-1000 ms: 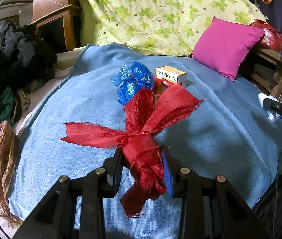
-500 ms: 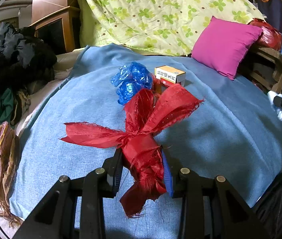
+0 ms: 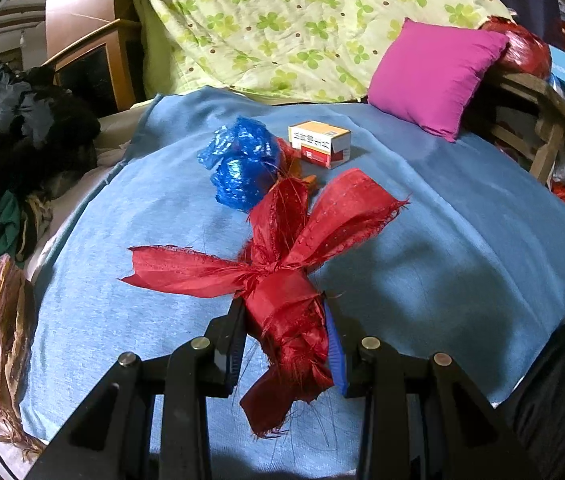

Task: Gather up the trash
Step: 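Carry the cloth and red ribbon bag over the red basket with both tools, then open the right tool to drop the cloth while the left tool releases the ribbon bag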

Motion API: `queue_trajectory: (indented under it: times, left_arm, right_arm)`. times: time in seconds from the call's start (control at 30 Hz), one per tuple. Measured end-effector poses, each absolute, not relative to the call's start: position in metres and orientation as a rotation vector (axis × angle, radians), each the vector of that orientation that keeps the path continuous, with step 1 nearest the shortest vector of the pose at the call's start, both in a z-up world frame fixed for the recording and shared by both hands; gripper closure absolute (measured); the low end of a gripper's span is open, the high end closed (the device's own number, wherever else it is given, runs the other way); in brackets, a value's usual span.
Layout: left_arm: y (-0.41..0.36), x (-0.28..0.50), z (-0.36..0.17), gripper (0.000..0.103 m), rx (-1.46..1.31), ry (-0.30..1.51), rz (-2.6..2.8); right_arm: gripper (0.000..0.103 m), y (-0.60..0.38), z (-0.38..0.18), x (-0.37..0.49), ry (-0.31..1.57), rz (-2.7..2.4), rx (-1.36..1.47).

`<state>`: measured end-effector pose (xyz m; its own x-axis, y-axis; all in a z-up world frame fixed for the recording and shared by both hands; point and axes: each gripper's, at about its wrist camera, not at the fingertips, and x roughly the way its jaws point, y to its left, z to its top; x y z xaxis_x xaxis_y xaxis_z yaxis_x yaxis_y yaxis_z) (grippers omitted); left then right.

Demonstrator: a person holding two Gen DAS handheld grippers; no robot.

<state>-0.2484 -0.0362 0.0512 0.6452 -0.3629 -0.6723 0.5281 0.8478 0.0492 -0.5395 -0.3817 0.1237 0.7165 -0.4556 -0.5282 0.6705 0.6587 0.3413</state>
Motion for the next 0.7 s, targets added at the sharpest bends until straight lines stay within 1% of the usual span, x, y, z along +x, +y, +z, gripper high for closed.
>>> queue_trajectory:
  times: [0.17,0.27,0.47,0.7]
  left_arm:
    - [-0.045,-0.258,0.053,0.066,0.276,0.705,-0.549]
    - [-0.05,-0.265,0.058,0.066,0.282,0.698,-0.574]
    - [-0.065,-0.278,0.075,0.066,0.26,0.692,-0.65]
    - [-0.103,-0.308,0.105,0.066,0.264,0.652,-0.776]
  right_arm:
    - [0.043,-0.397,0.116,-0.61,0.433,-0.787,0.573]
    - [0.043,-0.403,0.102,-0.65,0.469,-0.863,0.591]
    - [0.043,-0.412,0.064,-0.701,0.56,-0.972,0.634]
    - [0.043,-0.418,0.03,-0.731,0.627,-1.004,0.696]
